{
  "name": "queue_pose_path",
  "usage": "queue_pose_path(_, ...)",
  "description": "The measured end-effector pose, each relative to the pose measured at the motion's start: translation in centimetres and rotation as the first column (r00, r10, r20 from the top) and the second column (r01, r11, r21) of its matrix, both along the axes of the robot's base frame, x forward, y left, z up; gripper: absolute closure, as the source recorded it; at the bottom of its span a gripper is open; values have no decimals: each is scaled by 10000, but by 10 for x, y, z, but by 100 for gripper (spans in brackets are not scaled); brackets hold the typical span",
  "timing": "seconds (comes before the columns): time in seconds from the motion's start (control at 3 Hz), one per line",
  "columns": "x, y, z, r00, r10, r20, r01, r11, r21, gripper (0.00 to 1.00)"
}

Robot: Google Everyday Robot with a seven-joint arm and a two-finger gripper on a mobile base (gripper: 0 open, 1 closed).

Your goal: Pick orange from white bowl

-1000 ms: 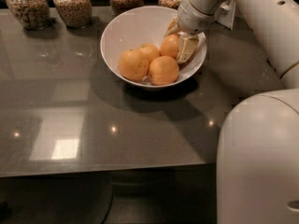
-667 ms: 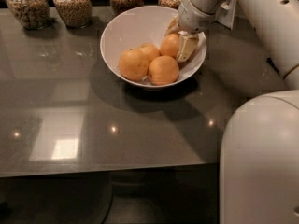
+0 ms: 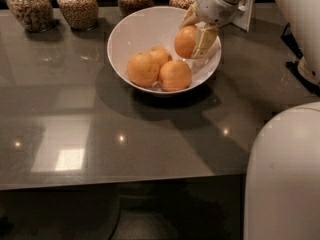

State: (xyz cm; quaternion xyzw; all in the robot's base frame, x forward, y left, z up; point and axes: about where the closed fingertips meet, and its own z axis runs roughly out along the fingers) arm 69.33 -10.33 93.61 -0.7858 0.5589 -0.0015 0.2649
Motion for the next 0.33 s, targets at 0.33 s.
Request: queue_pose_path(0.33,-6,4,32,9992,-289,269,247,9888,1473,100)
